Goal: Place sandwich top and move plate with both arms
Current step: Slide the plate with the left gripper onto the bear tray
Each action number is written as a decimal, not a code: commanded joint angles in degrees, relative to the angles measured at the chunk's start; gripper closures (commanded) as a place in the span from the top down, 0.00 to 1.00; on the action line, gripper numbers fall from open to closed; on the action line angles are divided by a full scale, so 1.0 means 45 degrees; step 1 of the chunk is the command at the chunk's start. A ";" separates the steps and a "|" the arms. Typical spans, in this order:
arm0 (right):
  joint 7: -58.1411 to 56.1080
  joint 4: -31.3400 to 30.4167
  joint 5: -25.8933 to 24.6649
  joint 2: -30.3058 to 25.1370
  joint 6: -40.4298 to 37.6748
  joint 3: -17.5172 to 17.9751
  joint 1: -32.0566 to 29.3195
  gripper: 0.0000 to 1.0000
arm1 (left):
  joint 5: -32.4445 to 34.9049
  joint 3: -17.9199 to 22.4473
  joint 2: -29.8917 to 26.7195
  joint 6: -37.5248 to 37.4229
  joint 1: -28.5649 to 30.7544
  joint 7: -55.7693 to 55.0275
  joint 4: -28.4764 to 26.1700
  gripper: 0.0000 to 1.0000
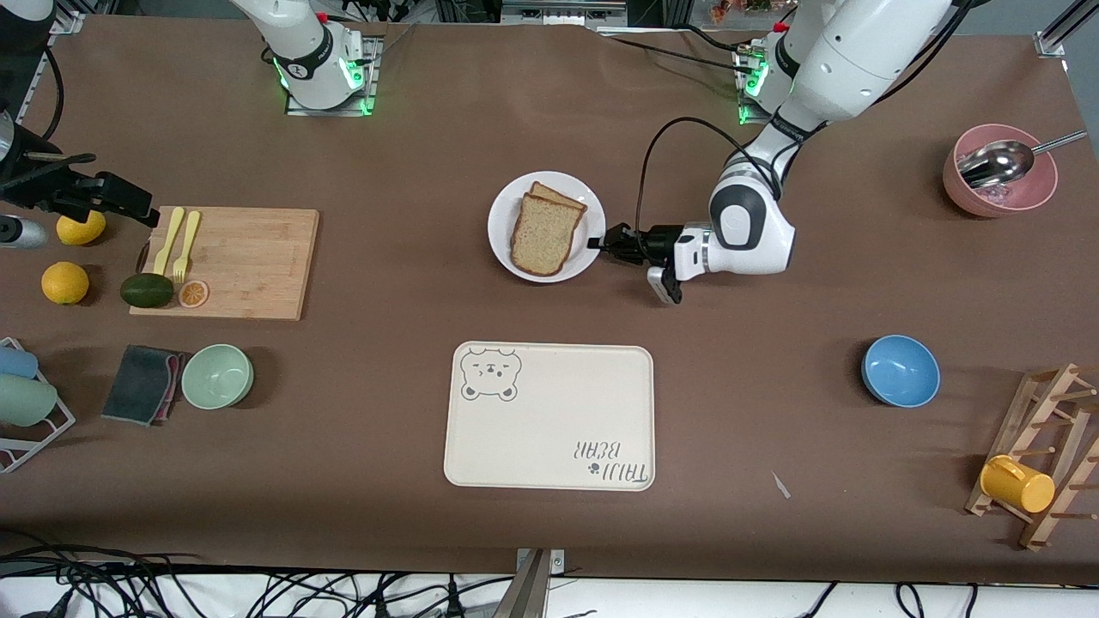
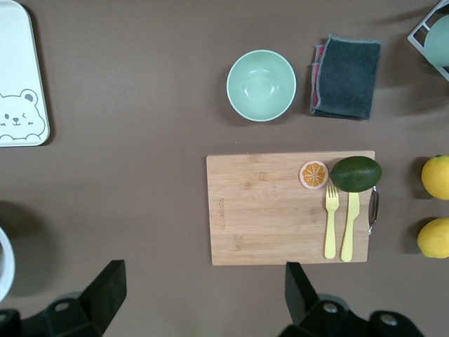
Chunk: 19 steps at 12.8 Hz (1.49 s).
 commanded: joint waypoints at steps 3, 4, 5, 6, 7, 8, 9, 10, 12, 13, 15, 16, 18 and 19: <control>-0.0136 -0.0149 0.0214 -0.0143 -0.0081 -0.0001 -0.0078 1.00 | -0.0376 0.0156 -0.0286 -0.0288 0.0317 0.0612 0.0952 0.00; -0.0136 -0.0150 0.0214 -0.0143 -0.0081 -0.0001 -0.0078 1.00 | -0.0318 0.0253 -0.0092 -0.0288 0.0376 0.0593 0.1265 0.00; -0.0136 -0.0150 0.0214 -0.0143 -0.0081 -0.0001 -0.0078 1.00 | -0.0317 0.0254 0.0065 -0.0114 0.0357 0.0399 0.1616 0.00; -0.0136 -0.0130 0.0214 -0.0143 -0.0062 -0.0001 -0.0078 1.00 | -0.0337 0.0235 0.0414 0.0410 0.0357 0.0300 0.2122 0.00; -0.0136 -0.0111 0.0233 -0.0124 -0.0042 -0.0001 -0.0078 1.00 | -0.0337 0.0254 0.0843 0.0570 0.0357 0.0203 0.2726 0.00; -0.0136 -0.0149 0.0234 -0.0143 -0.0081 -0.0001 -0.0078 1.00 | -0.0318 0.0254 0.1311 0.0649 0.0318 -0.0011 0.3351 0.00; -0.0156 -0.0169 0.0234 -0.0124 -0.0197 -0.0001 -0.0078 1.00 | -0.0317 0.0273 0.1974 0.0669 0.0202 -0.0361 0.4228 0.00; -0.0156 -0.0150 0.0234 -0.0124 -0.0237 -0.0001 -0.0078 1.00 | -0.0221 0.0351 0.2444 0.0669 0.0084 -0.1157 0.5049 0.00; -0.0136 -0.0091 0.0234 -0.0124 -0.0237 -0.0001 -0.0078 1.00 | 0.0460 0.1012 0.3129 0.0669 -0.0500 -0.2410 0.6515 0.00; -0.0136 -0.0091 0.0234 -0.0143 -0.0237 -0.0001 -0.0078 1.00 | 0.0541 0.1228 0.3423 0.0669 -0.0812 -0.2937 0.7024 0.00; -0.0136 -0.0072 0.0195 -0.0124 -0.0218 -0.0001 -0.0078 1.00 | 0.0581 0.2066 0.4106 0.0669 -0.1437 -0.4090 0.8273 0.00; -0.0117 -0.0052 0.0195 -0.0124 -0.0179 -0.0001 -0.0078 1.00 | 0.0581 0.2650 0.4438 0.0669 -0.1904 -0.4559 0.8879 0.00; -0.0117 -0.0052 0.0233 -0.0124 -0.0217 -0.0001 -0.0078 1.00 | 0.0562 0.3842 0.5218 0.0669 -0.2843 -0.5632 1.0244 0.00; -0.0117 -0.0052 0.0214 -0.0124 -0.0218 -0.0001 -0.0078 1.00 | 0.0542 0.4002 0.5570 0.0669 -0.2943 -0.6083 1.0871 0.00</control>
